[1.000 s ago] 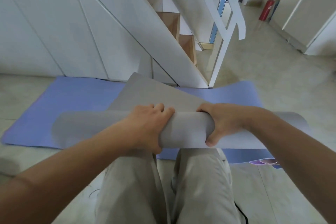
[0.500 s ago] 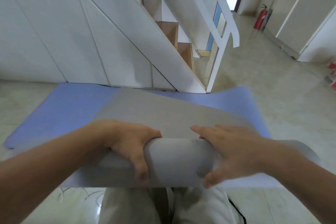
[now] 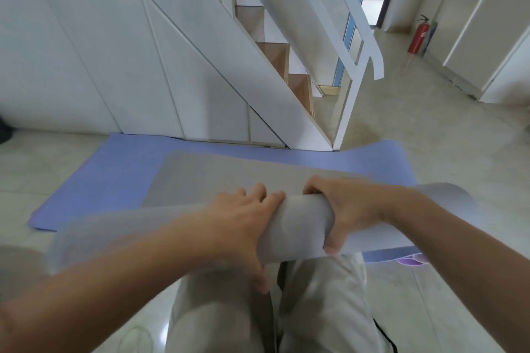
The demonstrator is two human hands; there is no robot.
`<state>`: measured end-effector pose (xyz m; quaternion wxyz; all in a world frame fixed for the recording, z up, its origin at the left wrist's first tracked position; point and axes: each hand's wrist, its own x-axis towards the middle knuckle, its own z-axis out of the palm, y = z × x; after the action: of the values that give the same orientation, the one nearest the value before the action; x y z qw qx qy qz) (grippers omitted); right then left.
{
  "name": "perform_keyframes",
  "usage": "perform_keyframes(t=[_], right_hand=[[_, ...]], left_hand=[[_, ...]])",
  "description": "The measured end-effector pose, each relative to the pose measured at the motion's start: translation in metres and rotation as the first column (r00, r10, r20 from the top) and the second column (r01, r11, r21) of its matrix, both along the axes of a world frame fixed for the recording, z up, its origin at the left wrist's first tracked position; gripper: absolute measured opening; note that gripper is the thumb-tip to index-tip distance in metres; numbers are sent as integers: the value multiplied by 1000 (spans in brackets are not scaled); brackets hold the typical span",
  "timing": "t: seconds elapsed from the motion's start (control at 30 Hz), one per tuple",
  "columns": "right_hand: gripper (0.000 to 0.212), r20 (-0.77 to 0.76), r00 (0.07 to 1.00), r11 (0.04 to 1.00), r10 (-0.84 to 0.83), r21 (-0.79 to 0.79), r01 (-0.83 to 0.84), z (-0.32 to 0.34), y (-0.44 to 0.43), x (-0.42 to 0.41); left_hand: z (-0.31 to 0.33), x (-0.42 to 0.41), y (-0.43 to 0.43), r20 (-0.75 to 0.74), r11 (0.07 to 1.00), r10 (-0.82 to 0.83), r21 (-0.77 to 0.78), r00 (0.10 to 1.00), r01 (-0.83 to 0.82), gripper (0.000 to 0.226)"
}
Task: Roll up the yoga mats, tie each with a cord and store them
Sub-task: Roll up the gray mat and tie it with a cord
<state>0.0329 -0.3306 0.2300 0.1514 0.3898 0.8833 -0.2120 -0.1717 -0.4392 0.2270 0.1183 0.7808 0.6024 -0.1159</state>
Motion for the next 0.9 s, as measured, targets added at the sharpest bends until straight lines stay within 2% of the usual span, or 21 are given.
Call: perform_keyframes(t=[0.07,0.13,0.27,0.33,0.43,0.5,0.57,0.67,0.73,0.77,0.83,0.9], right_hand=[[79,33,999,996,-12,-84,15,3,10,-7],[75,43,999,989,-17,-146,23,3,14,-11],[67,26,999,984,-22,-178,26,-1,8,-8],[86,-12,1000,996,-22,-84,21,-5,5,-4],[118,59,994,971,95,216,-105,-13,-8,-3],[122,106,985,915,133,369,-163,-20,-20,-3],[113,64,987,897,150,411,-163,-23,-23,-3],[98,-16,992,939,129,324,-116,-10,-21,1],[95,-76,993,982,86,177,-71,2,-19,3],[93,-101,993,995,61,88,-52,7,-18,3],[90,-100,995,997,26,-64,-33,10,-15,3],[86,-71,997,989,12,-149,-23,8,-17,0]], left_hand=[[-16,0,-1,-3,996,53,72,999,-52,118],[-18,-10,4,72,994,92,54,993,-96,107],[-5,-31,30,197,971,168,-203,966,-127,100],[-1,-36,47,260,923,260,-350,930,-160,95],[2,-41,62,323,841,384,-509,865,-184,81],[2,-44,66,328,783,433,-598,839,-170,75],[5,-45,66,310,759,452,-626,836,-178,79],[22,-40,52,239,842,363,-498,901,-207,108],[34,-34,27,157,935,244,-298,957,-190,123],[37,-30,10,116,977,157,-166,981,-136,126],[30,-21,-17,13,1000,-13,27,1000,12,129],[10,-16,-30,-53,995,-54,83,997,59,123]])
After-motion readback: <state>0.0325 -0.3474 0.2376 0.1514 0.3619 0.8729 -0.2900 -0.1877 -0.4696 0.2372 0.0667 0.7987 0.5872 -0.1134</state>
